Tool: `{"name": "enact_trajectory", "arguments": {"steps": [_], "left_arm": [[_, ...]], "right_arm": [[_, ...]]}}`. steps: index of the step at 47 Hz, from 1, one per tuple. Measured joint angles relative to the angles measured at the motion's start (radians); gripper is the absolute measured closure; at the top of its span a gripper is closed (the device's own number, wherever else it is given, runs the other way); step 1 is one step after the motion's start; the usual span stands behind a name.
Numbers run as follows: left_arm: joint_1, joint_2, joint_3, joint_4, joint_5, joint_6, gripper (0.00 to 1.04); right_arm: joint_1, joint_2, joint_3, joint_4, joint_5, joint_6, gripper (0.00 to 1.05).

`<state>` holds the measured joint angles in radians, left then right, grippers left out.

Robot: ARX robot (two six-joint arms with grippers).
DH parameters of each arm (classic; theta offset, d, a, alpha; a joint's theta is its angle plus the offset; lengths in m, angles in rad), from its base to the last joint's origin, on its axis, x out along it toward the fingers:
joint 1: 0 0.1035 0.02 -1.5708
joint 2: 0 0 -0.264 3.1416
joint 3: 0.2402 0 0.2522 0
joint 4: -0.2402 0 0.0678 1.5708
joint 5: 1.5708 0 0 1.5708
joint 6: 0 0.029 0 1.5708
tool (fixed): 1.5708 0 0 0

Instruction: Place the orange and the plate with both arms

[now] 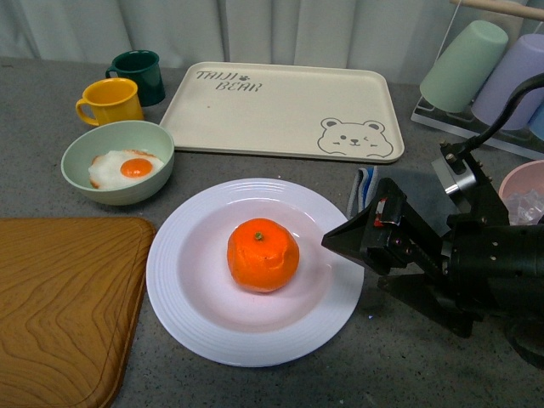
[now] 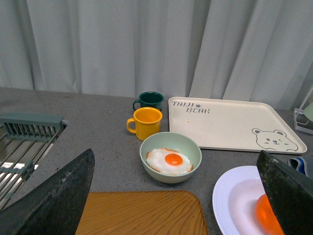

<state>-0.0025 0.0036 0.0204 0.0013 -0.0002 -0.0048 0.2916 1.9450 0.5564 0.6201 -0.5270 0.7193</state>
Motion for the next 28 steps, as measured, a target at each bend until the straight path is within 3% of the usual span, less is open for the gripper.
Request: {"name": "enact_trajectory", "arguments": {"steps": [28], "left_arm": [[0.0, 0.0, 0.0, 0.0, 0.0, 0.0, 0.07]], "right_arm": [[0.003, 0.238, 0.228, 0.062, -0.061, 0.2, 0.09]]}}
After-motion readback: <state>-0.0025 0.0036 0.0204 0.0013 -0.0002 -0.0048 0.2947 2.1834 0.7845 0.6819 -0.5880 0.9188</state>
